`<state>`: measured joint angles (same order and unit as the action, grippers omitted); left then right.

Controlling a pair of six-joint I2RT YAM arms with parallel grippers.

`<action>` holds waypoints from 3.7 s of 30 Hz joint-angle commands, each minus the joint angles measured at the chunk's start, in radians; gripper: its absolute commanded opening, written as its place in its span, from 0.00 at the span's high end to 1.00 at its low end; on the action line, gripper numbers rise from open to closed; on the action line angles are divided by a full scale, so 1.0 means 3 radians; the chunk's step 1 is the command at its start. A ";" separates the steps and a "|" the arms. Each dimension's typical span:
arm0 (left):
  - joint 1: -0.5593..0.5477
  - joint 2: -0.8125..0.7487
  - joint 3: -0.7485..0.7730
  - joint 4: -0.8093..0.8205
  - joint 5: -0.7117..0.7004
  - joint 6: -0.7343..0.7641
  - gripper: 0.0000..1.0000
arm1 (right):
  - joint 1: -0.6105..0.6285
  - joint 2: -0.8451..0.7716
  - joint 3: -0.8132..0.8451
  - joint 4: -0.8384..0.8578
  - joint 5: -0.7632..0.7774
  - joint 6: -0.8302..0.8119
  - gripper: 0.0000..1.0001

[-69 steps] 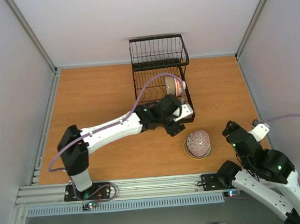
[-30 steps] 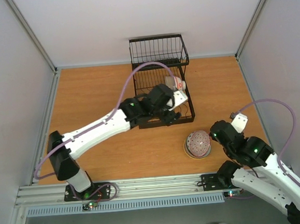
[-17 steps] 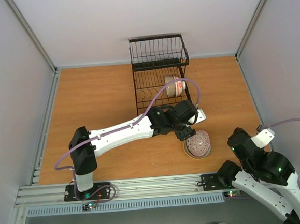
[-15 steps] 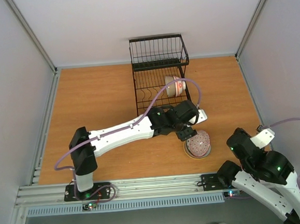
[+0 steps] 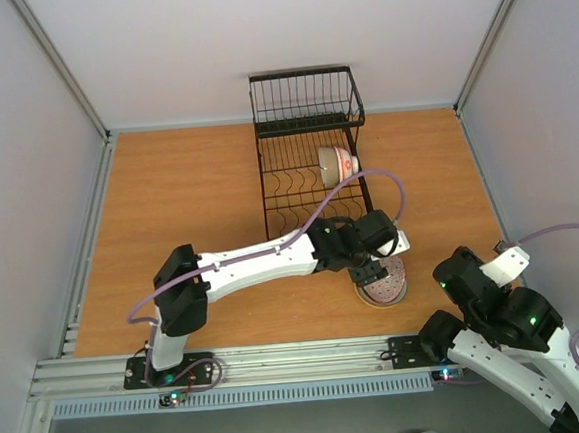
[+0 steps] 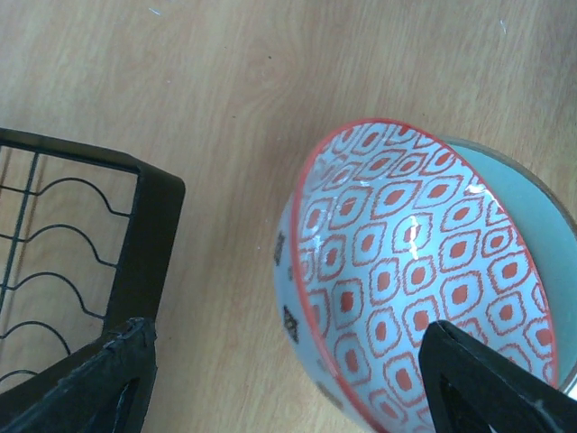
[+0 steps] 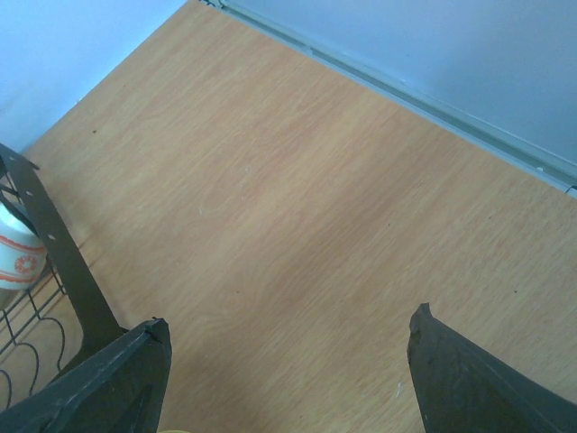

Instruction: Load the bowls into the dish rack

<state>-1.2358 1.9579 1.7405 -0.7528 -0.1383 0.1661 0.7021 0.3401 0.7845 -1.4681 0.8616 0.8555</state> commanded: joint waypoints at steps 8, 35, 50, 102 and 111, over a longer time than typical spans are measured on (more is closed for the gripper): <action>-0.0068 0.0176 0.0103 -0.0023 0.0090 0.0059 0.34 | 0.0017 0.0011 0.0064 0.0003 0.0109 0.0009 0.27; 0.0384 -0.0333 0.0548 -0.0371 0.0551 -0.0046 1.00 | 0.0014 0.0069 0.0254 0.0636 -0.0141 -0.0848 0.25; 0.2520 -0.1449 -0.0824 0.0441 0.2811 -0.0413 1.00 | 0.0017 0.0904 0.0045 0.3074 -0.1912 -0.2469 0.21; 0.2963 -0.1868 -0.2098 0.1668 0.3980 -0.0688 1.00 | 0.0015 0.2594 0.0055 0.5215 -0.4225 -0.2039 0.20; 0.2964 -0.1871 -0.2104 0.1620 0.3881 -0.0670 0.99 | 0.0016 0.2577 0.0100 0.5139 -0.4118 -0.2099 0.99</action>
<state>-0.3382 1.4387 1.0988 -0.3325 0.9703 -0.0124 0.6975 1.1263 0.7830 0.0795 -0.3721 0.2512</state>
